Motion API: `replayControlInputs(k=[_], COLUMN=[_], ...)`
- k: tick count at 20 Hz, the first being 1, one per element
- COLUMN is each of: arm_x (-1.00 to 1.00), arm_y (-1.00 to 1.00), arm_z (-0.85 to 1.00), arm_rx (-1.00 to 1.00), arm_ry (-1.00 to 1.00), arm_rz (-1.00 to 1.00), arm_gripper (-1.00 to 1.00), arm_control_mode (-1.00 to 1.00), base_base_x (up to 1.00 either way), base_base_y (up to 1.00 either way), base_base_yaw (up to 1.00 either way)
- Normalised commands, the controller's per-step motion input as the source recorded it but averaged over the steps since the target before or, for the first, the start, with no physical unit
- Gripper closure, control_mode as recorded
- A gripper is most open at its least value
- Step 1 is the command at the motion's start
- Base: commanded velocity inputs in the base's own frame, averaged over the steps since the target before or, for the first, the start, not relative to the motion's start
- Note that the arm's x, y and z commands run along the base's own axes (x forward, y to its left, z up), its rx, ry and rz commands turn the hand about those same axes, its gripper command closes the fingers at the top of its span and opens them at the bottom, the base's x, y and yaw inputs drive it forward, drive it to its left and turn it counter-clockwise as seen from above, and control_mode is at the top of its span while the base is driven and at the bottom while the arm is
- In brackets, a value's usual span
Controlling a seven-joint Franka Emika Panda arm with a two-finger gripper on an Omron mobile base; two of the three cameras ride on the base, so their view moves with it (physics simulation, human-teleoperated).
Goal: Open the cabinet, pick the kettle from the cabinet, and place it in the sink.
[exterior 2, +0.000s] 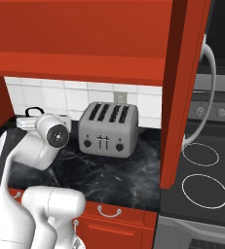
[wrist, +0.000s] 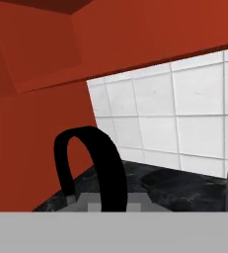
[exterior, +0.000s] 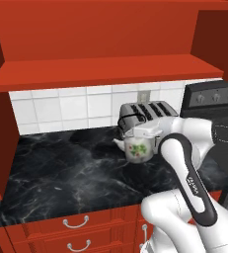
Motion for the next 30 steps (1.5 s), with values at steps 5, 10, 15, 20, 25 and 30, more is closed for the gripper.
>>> replayControlInputs(k=[5,10,15,20,25,30], arm_x=[0.07,0.06,0.06,0.04,0.01,0.0], arm_y=[0.16,0.21,0.19,0.19,0.12,0.03], arm_z=[-0.47,-0.42,-0.39,-0.35,-0.29,-0.07], arm_rx=[0.12,0.11,0.08,0.05,0.01,0.0], arm_ry=[0.0,-0.02,-0.07,-0.09,-0.07,0.0], arm_rz=[0.0,0.0,0.0,0.0,0.0,0.0], arm_gripper=[1.0,1.0,1.0,1.0,1.0,1.0], arm_control_mode=[-1.0,-1.0,-1.0,-1.0,-1.0,-1.0], base_base_x=[0.0,0.0,0.0,0.0,0.0,0.0], base_base_y=[0.0,0.0,0.0,0.0,0.0,0.0], base_base_yaw=[0.0,0.0,0.0,0.0,0.0,0.0])
